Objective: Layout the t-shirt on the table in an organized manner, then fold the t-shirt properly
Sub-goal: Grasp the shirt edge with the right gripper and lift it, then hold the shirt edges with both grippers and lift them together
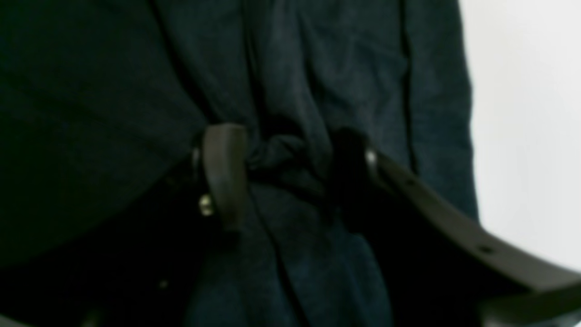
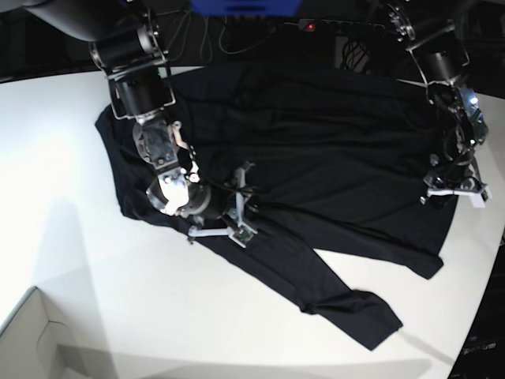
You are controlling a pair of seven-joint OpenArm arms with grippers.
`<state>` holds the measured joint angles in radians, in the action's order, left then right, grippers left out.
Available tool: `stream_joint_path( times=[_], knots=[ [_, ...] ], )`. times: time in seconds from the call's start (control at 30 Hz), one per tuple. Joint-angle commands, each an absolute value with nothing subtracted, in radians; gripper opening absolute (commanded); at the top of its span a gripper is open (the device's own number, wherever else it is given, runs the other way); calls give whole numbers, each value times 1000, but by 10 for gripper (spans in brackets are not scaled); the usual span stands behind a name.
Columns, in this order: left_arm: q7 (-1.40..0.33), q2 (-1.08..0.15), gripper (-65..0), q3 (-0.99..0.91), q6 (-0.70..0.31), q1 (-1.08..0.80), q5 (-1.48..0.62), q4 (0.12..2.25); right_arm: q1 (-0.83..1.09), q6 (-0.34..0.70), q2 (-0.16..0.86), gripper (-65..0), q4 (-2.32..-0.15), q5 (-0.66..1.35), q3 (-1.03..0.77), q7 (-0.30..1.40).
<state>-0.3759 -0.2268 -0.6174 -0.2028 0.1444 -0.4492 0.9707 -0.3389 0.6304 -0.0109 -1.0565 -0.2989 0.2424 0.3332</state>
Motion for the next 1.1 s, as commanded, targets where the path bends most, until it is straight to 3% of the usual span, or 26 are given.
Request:
stream_joint_path(
  times=[0.0, 0.37, 0.97, 1.07],
  knots=[
    [-423, -236, -463, -619, -170, 140, -427, 969, -364, 625, -13, -415, -1066, -297, 242, 325],
    [-423, -236, -463, -619, -170, 140, -420, 966, -387, 625, -8, -636, -1139, -297, 234, 325],
    [-421, -237, -462, -622, -170, 131, -420, 961, -538, 627, 10, -636, -1044, -297, 183, 325],
    [-421, -237, -462, -622, -170, 131, -420, 958, -544, 628, 15, -585, -1044, -297, 180, 325]
  ],
)
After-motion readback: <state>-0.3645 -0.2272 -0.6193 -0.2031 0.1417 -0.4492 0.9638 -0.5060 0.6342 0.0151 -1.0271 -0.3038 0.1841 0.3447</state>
